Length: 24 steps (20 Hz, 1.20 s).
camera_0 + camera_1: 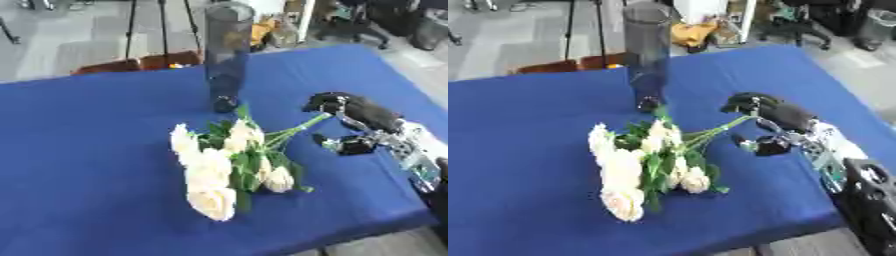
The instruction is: Arrange flowers into the vase.
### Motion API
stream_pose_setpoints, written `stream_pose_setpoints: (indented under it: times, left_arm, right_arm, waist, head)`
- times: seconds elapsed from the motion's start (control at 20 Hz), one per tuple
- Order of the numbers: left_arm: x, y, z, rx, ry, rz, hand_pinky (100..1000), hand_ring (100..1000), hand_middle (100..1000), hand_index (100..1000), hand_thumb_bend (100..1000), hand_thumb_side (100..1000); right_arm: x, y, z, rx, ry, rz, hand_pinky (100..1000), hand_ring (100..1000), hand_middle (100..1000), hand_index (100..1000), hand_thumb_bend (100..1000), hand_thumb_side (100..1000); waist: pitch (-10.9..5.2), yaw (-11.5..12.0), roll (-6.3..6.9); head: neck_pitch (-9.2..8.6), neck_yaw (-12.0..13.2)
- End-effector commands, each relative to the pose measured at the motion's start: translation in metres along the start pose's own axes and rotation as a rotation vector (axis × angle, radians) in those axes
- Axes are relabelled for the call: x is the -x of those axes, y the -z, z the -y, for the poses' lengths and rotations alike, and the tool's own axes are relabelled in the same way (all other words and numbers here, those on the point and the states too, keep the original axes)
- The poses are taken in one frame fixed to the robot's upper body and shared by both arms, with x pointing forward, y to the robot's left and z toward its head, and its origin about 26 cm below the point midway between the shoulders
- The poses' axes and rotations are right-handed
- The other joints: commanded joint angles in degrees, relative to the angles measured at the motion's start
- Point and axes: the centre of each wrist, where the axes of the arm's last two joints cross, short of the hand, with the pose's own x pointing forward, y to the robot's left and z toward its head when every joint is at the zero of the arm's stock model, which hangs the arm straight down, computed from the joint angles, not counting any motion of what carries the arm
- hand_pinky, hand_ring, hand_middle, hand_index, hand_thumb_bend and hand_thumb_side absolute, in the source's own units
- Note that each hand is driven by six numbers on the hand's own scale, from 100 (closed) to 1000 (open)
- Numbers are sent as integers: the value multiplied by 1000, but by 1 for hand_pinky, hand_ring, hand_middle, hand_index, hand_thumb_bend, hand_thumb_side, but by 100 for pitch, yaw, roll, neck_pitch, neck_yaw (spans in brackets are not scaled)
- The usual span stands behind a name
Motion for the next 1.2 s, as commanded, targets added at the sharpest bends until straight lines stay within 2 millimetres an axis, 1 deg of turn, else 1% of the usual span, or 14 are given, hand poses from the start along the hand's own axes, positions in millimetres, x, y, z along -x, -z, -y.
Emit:
stream_pose_setpoints:
  times: [0.05,0.8,1.2]
  left_arm:
    - [-8,5,-3,2,4,33,489,559,519,694,399,771]
    - [-9,6,-2,7,1,37,490,557,519,694,399,770]
    - [-9,6,-1,10,-1,39,490,556,518,694,400,770]
  right_arm:
    - [6,1,12,0,-40,4,875,898,775,879,264,100]
    - [11,4,5,-27,-43,-2,874,899,775,879,271,100]
    - [14,5,-3,-47,-36,-16,875,900,774,880,275,100]
  waist:
    - [-18,11,65]
    - [-12,18,87]
    - [-12,31,96]
  head:
    - [14,-16]
    - [0,-38]
    - [-7,-60]
